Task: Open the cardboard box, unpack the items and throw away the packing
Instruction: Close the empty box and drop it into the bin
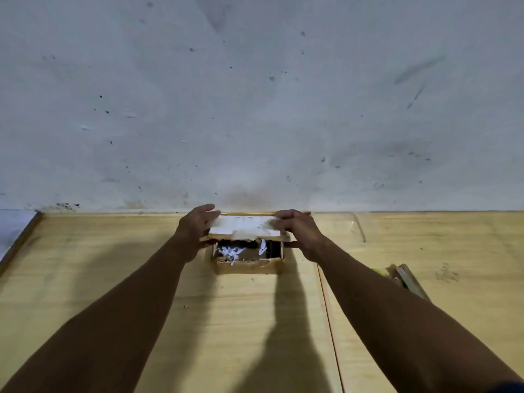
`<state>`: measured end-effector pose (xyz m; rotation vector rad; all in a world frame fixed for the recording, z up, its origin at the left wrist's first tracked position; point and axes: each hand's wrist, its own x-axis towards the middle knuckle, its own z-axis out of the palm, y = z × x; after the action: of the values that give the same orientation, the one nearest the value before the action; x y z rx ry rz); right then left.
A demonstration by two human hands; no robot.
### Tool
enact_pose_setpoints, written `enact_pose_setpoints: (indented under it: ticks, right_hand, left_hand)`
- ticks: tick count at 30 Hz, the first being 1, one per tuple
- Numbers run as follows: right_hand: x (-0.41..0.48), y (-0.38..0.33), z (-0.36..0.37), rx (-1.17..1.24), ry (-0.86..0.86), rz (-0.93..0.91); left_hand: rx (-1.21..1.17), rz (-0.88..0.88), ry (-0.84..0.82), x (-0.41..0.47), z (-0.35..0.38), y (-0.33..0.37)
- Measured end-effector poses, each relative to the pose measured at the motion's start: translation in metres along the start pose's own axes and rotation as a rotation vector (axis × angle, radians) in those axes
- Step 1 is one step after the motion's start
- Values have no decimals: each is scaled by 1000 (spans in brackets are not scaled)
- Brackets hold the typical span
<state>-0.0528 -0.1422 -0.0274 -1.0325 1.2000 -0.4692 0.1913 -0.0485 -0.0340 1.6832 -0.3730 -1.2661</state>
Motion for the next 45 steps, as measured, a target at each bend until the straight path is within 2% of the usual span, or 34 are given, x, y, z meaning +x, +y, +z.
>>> enact_pose_setpoints:
  ticks: [3,6,9,12,19,23,27,31,38,41,45]
  right_hand:
    - [3,21,10,110,83,-54]
    - [3,34,24,167,160,-76]
    - [2,40,38,71,118,-33]
    - [-6,40,42,-58,116,-28]
    - [-62,25,26,-283,333,-89]
    - [-114,33,11,-384,408,-54]
    - [-168,52,-3,-422,442,11]
    - [-222,74,-20,-496,433,90]
    - [-319,131,-32,-608,559,-12]
    - [-351,170,-37,-629,561,-21]
    - [-374,223,-38,-633,543,17]
  left_hand:
    - [66,40,66,6,7,-18]
    - [15,-15,80,8,19,-31]
    - [99,-47,28,10,29,-39]
    - [175,-67,60,1,36,-33]
    - [186,-55,-30,-37,53,-12]
    - [245,-91,-122,-77,67,-19]
    - [291,-154,-203,-107,75,-48]
    - [312,-185,-229,-174,81,-73]
    - [347,121,-90,-280,93,-148]
    - [349,141,-86,-315,95,-186]
    - [319,70,-48,-345,91,-237]
